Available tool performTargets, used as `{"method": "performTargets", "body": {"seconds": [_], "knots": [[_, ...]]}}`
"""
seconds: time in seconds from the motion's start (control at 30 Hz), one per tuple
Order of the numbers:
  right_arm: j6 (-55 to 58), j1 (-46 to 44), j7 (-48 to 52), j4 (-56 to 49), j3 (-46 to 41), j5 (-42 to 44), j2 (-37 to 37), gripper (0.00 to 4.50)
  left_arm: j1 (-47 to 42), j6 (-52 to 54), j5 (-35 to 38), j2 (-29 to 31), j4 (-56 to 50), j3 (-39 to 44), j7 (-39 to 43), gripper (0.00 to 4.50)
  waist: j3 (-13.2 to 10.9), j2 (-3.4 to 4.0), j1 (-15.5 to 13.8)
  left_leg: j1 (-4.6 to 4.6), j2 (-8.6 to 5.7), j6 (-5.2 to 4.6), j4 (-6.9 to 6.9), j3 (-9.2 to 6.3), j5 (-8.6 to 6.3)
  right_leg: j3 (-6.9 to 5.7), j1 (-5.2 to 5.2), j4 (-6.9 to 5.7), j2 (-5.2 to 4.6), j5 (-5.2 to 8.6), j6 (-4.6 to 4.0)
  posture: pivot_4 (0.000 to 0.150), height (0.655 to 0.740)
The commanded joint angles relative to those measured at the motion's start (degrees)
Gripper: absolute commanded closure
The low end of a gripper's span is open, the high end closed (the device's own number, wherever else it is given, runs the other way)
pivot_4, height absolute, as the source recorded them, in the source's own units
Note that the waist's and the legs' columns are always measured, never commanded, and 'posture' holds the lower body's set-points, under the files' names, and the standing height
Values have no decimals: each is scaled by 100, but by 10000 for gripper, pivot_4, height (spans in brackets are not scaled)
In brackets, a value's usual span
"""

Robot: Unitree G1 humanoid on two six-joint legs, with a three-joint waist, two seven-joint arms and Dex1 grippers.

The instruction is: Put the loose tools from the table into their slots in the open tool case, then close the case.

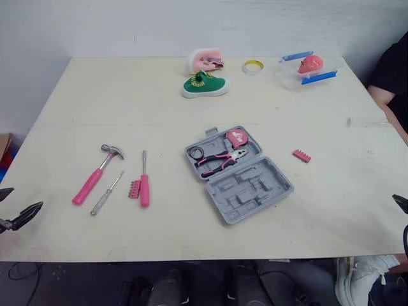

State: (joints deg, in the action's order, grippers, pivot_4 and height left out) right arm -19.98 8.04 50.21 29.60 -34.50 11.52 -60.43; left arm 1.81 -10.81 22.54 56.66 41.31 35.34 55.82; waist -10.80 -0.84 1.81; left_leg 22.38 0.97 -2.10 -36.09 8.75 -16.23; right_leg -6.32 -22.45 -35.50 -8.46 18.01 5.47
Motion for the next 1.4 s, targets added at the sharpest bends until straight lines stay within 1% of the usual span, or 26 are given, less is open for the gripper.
{"method": "performTargets", "body": {"seconds": [0.03,0.2,0.33,0.37,0.43,0.5,0.53,0.63,0.73,0.8,0.83,0.87,0.9,0.93,0.97,1.07,1.1,1.2,1.3,1.4], "knots": [[-63,-47,24,11,-72,108,11,0,122,121,167,-61,-338,223,-64,571,0,0,4,0,0,0,0,0,0,0,0,-1,0,0,0,1500,7400],[123,-261,161,-328,90,295,94,0,354,401,274,-190,-1156,263,-69,571,1,-1,8,-1,1,-1,-3,1,1,0,1,-3,1,0,0,1500,7400],[658,-744,390,-935,479,628,256,0,595,1057,547,-487,-2886,77,-231,571,1,-1,8,-1,2,-2,-10,1,2,3,3,-9,0,0,0,1500,7400],[761,-818,427,-1018,537,664,278,0,642,1186,563,-551,-3182,38,-280,571,1,-1,1,-1,1,-2,-12,1,3,5,4,-13,-1,0,0,1500,7400],[1133,-1173,575,-1301,841,832,348,0,773,1642,706,-739,-4216,-293,-412,571,1,-1,-3,-1,1,-2,-11,1,4,5,3,-13,0,0,0,1500,7400],[1451,-1478,628,-1491,1061,937,410,0,769,1880,706,-897,-4865,-531,-590,571,1,-1,-6,-1,0,-3,-12,1,6,5,5,-13,0,0,0,1500,7400],[1558,-1562,645,-1541,1112,956,429,0,747,1983,703,-952,-5027,-567,-669,571,1,-1,-10,0,0,-5,-17,1,7,4,6,-15,1,0,0,1500,7400],[1996,-2152,718,-1712,1666,885,572,0,483,2505,701,-1261,-5823,-1173,-1107,571,1,-1,-18,0,1,-6,-24,1,9,3,7,-23,4,0,0,1500,7400],[2136,-2472,707,-1694,1956,752,680,0,344,2872,627,-1424,-6135,-1504,-1365,571,1,-1,-28,2,0,-9,-33,1,12,2,7,-31,6,0,0,1500,7400],[2280,-2915,618,-1566,2313,597,886,5726,42,3088,310,-1713,-6224,-1991,-1836,5997,1,-1,-30,2,-1,-37,-35,1,28,1,9,-31,8,0,0,1500,7400],[2295,-3135,676,-1505,2529,495,981,8268,-116,3182,98,-1844,-6290,-2372,-1978,8777,1,-1,-30,3,-4,-41,-39,3,30,1,8,-34,7,0,1,1500,7400],[2329,-3342,623,-1407,2706,352,1080,13734,-251,3305,-46,-1974,-6347,-2706,-2082,13578,1,-1,-29,3,-4,-43,-44,3,32,1,9,-37,8,-1,2,1500,7400],[2347,-3463,590,-1337,2805,257,1138,17916,-324,3392,-130,-2046,-6389,-2906,-2124,17398,1,-1,-28,4,-3,-44,-50,3,32,1,10,-40,8,-2,3,1500,7400],[2321,-3594,581,-1228,2931,127,1188,24529,-472,3536,-291,-2176,-6364,-3094,-2328,23295,1,-1,-29,5,-4,-44,-53,3,32,3,10,-41,8,-4,6,1500,7400],[2305,-3675,572,-1154,3001,41,1219,29003,-573,3638,-390,-2258,-6332,-3178,-2478,27199,1,-1,-38,9,-4,-44,-53,3,32,2,8,-42,9,-4,7,1500,7400],[2223,-3878,494,-878,3234,-275,1272,44681,-789,3895,-434,-2497,-6415,-3615,-2504,41840,1,-1,-60,31,-1,-47,-66,-4,33,-6,-3,-41,13,-4,6,1500,7400],[2092,-3970,425,-728,3360,-467,1294,45000,-865,3954,-527,-2602,-6408,-3783,-2581,44719,1,-1,-57,38,4,-48,-87,-6,34,-9,-4,-44,16,-4,7,1500,7400],[1764,-4201,300,-305,3614,-845,1397,45000,-1087,4104,-692,-2868,-6248,-4090,-2711,44719,1,-1,-35,52,1,-59,-111,-6,36,-8,-2,-42,14,-10,19,1500,7400],[1559,-4409,238,77,3733,-985,1608,45000,-1299,4166,-860,-2982,-6074,-4421,-2622,44719,1,-1,-33,53,0,-61,-116,-9,36,-9,-1,-43,14,-13,23,1500,7400],[1398,-4554,243,343,3828,-1114,1718,45000,-1368,4352,-840,-3135,-6047,-4456,-2705,44719,1,-1,-31,56,1,-61,-114,-11,37,-10,-4,-43,15,-13,23,1500,7400]]}}
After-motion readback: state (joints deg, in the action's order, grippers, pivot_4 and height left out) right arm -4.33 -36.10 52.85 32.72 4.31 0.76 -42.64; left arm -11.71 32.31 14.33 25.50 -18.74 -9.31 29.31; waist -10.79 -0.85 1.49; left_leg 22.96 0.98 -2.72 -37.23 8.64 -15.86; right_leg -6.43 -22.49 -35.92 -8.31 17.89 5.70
